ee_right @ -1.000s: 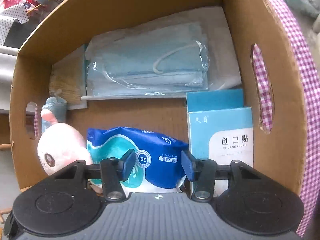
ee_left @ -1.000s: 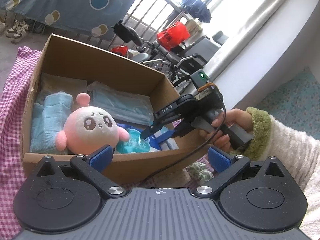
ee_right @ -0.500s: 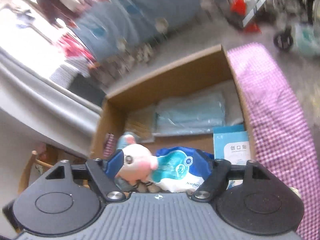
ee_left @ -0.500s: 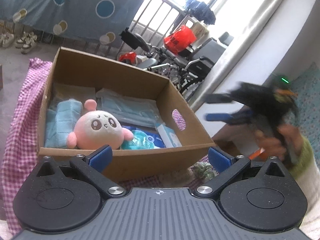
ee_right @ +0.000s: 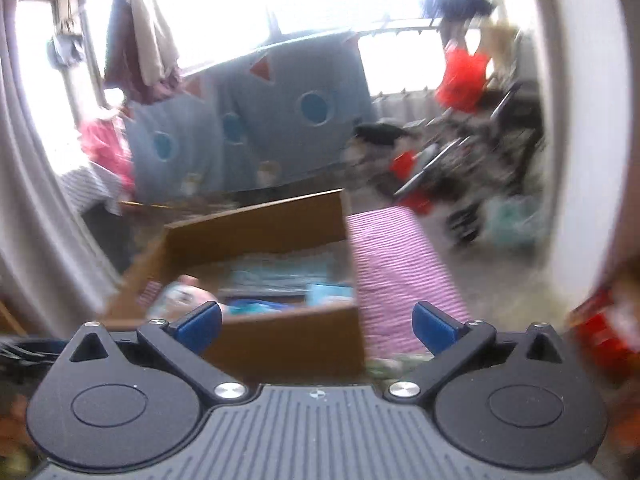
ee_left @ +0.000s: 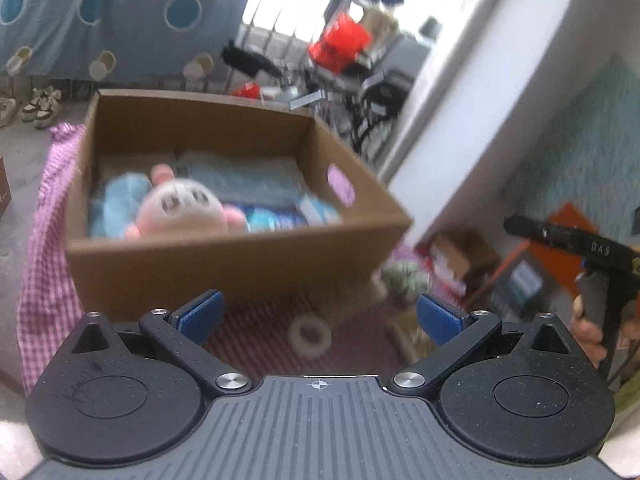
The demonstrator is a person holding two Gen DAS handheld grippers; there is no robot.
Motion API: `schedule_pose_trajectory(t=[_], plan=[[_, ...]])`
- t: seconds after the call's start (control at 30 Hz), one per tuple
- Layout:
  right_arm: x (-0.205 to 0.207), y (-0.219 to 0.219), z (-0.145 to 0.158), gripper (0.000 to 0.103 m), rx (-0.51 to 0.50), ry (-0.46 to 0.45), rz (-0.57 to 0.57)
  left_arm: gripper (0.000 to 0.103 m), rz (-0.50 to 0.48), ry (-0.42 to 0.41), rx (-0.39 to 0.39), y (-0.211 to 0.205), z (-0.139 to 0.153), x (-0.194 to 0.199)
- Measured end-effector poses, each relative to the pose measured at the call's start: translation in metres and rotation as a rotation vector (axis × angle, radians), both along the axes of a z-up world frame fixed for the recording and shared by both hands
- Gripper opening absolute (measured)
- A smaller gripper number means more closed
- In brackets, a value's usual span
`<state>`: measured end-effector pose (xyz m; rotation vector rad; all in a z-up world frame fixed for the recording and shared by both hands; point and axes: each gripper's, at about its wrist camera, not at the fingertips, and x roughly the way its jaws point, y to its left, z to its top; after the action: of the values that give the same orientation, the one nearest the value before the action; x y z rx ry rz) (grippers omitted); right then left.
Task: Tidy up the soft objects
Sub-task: 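Move the right tool to the gold packet on the mat, then close the right tool on the gold packet and lift it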
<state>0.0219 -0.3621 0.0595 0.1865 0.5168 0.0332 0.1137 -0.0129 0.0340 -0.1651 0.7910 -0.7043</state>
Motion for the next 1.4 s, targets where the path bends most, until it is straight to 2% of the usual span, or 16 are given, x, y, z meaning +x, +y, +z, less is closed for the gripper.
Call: schedule_pose_trajectory(t=[0.1, 0.23, 0.33, 0.43, 0.5, 0.57, 0.73, 0.83, 0.97, 1.13, 1.4], plan=[[-0.014, 0.005, -0.011, 0.103, -0.080, -0.061, -0.001, 0.103, -0.036, 0.026, 0.036, -0.019, -0.016, -0.005], [-0.015, -0.007, -0.028, 0.103, -0.075, -0.060, -0.035, 0.103, -0.086, 0.048, 0.078, -0.049, -0.040, -0.003], [-0.015, -0.027, -0.048, 0.103, 0.048, 0.022, -0.051, 0.102, -0.155, 0.041, 0.094, -0.079, -0.054, 0.000], [-0.010, -0.049, -0.074, 0.101, 0.228, 0.117, -0.050, 0.101, -0.229, 0.066, 0.057, -0.105, -0.065, 0.005], [-0.006, -0.059, -0.093, 0.092, 0.313, 0.177, -0.053, 0.099, -0.276, 0.105, 0.021, -0.120, -0.070, 0.007], [-0.002, -0.065, -0.110, 0.072, 0.388, 0.230, -0.061, 0.099, -0.318, 0.116, 0.012, -0.134, -0.073, 0.006], [0.002, -0.077, -0.143, 0.064, 0.522, 0.289, -0.050, 0.091, -0.413, 0.143, 0.046, -0.164, -0.083, 0.006], [0.007, -0.079, -0.153, 0.056, 0.540, 0.308, -0.047, 0.079, -0.439, 0.179, 0.074, -0.179, -0.091, 0.007], [0.012, -0.081, -0.162, 0.046, 0.557, 0.334, -0.047, 0.077, -0.449, 0.179, 0.118, -0.193, -0.098, 0.005], [0.014, -0.082, -0.172, 0.045, 0.581, 0.336, -0.052, 0.071, -0.441, 0.178, 0.165, -0.205, -0.109, 0.009], [0.004, -0.078, -0.164, 0.039, 0.582, 0.317, -0.057, 0.071, -0.428, 0.162, 0.144, -0.202, -0.102, 0.004]])
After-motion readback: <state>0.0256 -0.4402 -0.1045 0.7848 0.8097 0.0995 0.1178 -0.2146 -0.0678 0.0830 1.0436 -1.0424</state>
